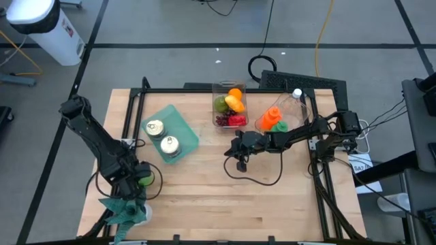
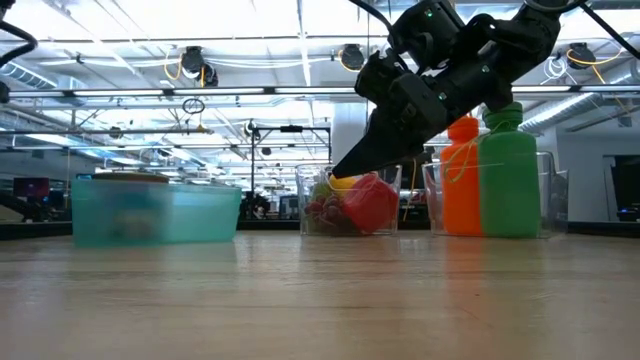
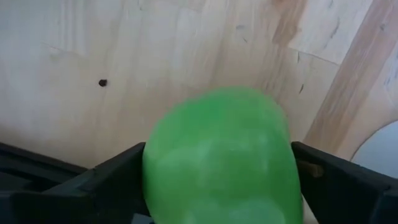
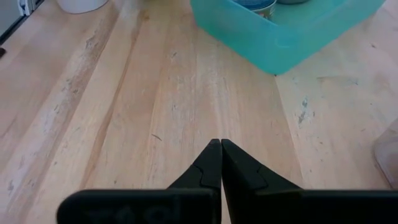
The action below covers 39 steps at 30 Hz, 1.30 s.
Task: Pick & Place Food Item
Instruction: Put the green apple into left transparent bin
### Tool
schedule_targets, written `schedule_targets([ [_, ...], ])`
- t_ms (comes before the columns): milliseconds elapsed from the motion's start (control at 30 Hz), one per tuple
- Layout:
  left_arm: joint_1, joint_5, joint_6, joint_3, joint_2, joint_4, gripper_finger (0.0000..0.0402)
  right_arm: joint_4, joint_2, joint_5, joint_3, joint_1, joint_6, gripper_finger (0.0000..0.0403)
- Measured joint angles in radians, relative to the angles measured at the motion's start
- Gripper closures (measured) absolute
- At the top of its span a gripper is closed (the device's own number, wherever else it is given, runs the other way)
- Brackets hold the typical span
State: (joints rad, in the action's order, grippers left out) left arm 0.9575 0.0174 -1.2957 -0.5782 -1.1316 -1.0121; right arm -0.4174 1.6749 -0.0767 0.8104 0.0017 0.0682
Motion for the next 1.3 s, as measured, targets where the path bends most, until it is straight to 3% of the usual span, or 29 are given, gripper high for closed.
schedule_targets([
  [300, -0.014, -0.012, 0.003, 0.001, 0.000, 0.001, 0.0121, -0.005, 0.000, -0.002, 0.000, 0.000, 0.028, 0.0403],
  [667, -0.014, -0.014, 0.012, -0.008, 0.000, -0.002, 0.0108, -0.005, 0.000, -0.002, 0.000, 0.000, 0.026, 0.0403],
  [900, -0.014, 0.099, 0.057, -0.060, -0.002, -0.028, 0.0122, -0.013, 0.000, -0.002, 0.000, 0.000, 0.023, 0.0403],
  [1133, -0.043, 0.140, 0.088, -0.093, -0.001, -0.047, 0.0101, -0.020, 0.000, -0.002, 0.000, 0.000, 0.024, 0.0403],
  [1300, -0.086, 0.163, 0.141, -0.159, -0.001, -0.175, 0.0113, -0.020, 0.000, -0.002, 0.000, 0.000, 0.024, 0.0403],
])
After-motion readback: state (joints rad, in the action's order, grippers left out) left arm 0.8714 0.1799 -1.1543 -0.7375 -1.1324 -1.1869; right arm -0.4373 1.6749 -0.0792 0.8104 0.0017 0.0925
